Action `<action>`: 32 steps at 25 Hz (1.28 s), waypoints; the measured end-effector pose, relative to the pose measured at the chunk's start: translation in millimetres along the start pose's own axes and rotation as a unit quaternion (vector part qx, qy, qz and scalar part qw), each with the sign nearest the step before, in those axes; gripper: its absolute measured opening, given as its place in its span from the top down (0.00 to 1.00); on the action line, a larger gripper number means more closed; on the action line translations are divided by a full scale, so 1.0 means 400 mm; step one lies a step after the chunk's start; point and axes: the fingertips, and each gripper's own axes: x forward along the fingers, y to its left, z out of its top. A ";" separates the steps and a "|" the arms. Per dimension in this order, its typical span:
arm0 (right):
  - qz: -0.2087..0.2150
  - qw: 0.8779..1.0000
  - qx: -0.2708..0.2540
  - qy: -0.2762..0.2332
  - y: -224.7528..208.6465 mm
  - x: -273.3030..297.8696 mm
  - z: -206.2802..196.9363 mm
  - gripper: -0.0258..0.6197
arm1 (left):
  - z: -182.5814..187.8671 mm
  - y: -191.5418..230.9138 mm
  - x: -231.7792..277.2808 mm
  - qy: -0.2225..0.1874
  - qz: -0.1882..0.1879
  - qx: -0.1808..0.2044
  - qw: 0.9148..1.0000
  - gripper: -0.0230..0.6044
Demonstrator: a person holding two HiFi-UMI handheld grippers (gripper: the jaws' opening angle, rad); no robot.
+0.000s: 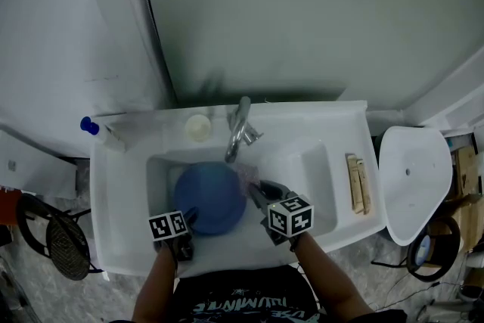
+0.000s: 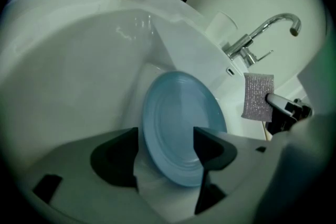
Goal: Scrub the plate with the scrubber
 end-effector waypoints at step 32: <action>-0.025 1.000 -0.011 -0.012 -0.020 -0.053 0.006 0.84 | 0.004 0.034 0.022 -0.007 -0.003 -0.075 0.997 0.91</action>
